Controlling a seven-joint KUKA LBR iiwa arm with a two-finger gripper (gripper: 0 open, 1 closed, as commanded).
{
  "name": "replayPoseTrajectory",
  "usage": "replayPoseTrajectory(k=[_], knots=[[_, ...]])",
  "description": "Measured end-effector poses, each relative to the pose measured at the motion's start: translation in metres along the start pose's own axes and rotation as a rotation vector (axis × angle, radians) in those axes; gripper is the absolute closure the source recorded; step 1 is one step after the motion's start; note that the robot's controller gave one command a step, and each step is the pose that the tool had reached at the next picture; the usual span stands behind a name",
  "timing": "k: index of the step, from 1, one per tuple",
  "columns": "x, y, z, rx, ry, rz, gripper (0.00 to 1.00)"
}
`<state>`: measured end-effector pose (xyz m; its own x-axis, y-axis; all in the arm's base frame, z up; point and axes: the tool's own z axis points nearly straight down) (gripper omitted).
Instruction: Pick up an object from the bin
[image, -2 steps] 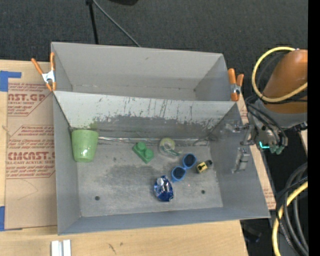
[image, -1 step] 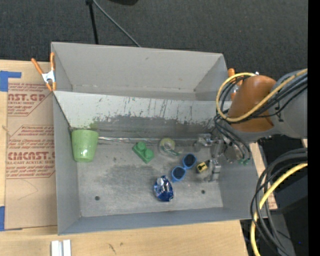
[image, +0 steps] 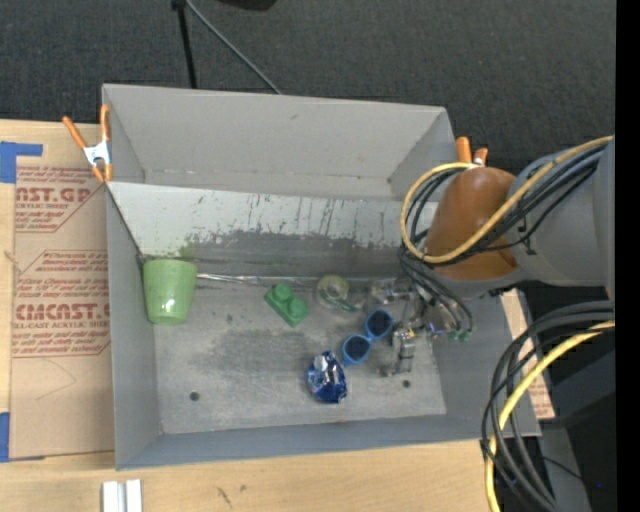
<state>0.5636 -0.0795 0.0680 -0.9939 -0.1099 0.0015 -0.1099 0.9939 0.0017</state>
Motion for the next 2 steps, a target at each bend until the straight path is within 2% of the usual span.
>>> replayPoseTrajectory(k=[1,2], knots=[[-0.001,-0.002,-0.002,0.003,-0.002,0.002,1.00],[0.010,-0.005,-0.127,0.005,-0.011,-0.002,1.00]])
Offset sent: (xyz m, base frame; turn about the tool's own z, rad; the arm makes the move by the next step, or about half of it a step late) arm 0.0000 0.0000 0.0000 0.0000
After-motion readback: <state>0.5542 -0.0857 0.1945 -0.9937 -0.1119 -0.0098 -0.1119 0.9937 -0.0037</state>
